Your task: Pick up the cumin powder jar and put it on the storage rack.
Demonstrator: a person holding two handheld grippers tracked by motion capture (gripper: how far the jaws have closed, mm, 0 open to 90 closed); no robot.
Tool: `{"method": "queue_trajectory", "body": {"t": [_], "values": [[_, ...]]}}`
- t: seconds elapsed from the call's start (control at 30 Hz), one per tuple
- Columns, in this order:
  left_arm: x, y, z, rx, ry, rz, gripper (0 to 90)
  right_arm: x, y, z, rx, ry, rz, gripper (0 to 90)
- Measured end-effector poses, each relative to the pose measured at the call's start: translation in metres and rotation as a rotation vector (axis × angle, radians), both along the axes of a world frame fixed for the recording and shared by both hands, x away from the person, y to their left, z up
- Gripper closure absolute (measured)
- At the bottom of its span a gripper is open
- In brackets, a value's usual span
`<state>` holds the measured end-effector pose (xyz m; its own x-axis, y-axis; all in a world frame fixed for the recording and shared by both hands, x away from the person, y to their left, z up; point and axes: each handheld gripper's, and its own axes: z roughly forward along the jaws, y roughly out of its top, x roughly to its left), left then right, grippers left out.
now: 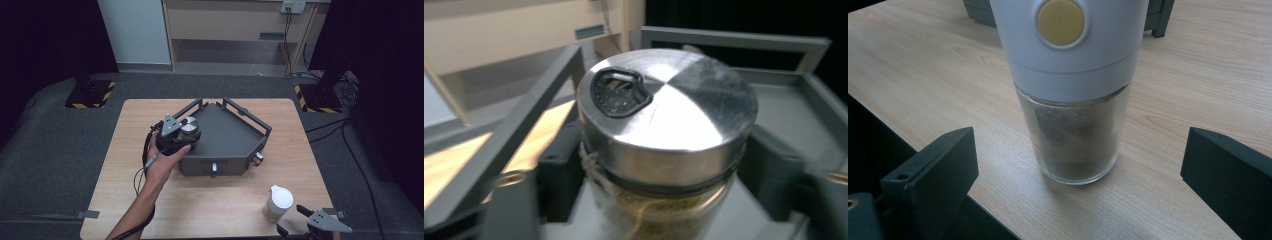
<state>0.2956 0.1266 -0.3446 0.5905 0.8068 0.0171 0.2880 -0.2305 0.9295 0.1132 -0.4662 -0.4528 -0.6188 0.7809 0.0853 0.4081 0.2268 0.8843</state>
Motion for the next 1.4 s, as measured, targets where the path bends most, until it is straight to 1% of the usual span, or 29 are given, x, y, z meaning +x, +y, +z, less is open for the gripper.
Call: {"method": "queue_trajectory", "body": {"t": [0.1, 0.13, 0.23, 0.33, 0.4, 0.43, 0.5, 0.63, 0.7, 0.93, 1.03, 1.1, 1.4], "values": [[-0.003, -0.004, 0.004, 0.053, -0.016, 0.002, 13.4, 0.000, 0.000, 0.000, 0.000, 0.001, 0.002, 2.3], [-0.004, -0.003, 0.005, 0.061, -0.021, 0.003, 11.7, 0.000, 0.000, 0.000, 0.000, 0.001, 0.003, 2.2], [-0.007, -0.002, 0.006, 0.063, -0.019, 0.026, 8.1, 0.000, 0.000, 0.000, -0.002, -0.001, 0.006, 2.2], [-0.011, 0.001, 0.007, 0.073, -0.018, 0.021, 6.9, 0.000, 0.001, 0.000, -0.003, -0.001, 0.006, 2.2], [-0.018, 0.000, 0.008, 0.099, -0.037, 0.020, 6.6, 0.000, 0.000, 0.000, -0.001, -0.002, 0.004, 2.2], [-0.021, 0.000, 0.008, 0.107, -0.040, 0.018, 6.6, 0.000, 0.000, 0.000, -0.001, -0.002, 0.003, 2.2], [-0.025, 0.001, 0.009, 0.099, -0.035, 0.017, 6.4, 0.000, 0.000, 0.000, -0.002, -0.001, 0.003, 2.2], [-0.035, 0.004, 0.013, 0.105, -0.043, 0.025, 6.1, 0.000, 0.001, 0.000, 0.000, 0.000, 0.002, 2.3], [-0.039, 0.005, 0.014, 0.098, -0.043, 0.028, 5.8, 0.000, 0.001, 0.000, 0.000, -0.001, 0.003, 2.3], [-0.057, 0.011, 0.016, 0.114, -0.055, 0.051, 5.8, 0.000, 0.000, 0.000, 0.003, 0.001, 0.002, 2.3], [-0.064, 0.017, 0.015, 0.096, -0.056, 0.053, 5.8, -0.001, 0.000, 0.000, 0.005, -0.001, 0.002, 2.2], [-0.067, 0.020, 0.014, 0.093, -0.058, 0.050, 5.7, -0.001, 0.000, 0.000, 0.006, -0.001, 0.002, 2.3], [-0.084, 0.024, 0.010, 0.071, -0.061, 0.050, 5.7, 0.000, 0.001, 0.000, 0.003, 0.001, 0.005, 2.3]]}}
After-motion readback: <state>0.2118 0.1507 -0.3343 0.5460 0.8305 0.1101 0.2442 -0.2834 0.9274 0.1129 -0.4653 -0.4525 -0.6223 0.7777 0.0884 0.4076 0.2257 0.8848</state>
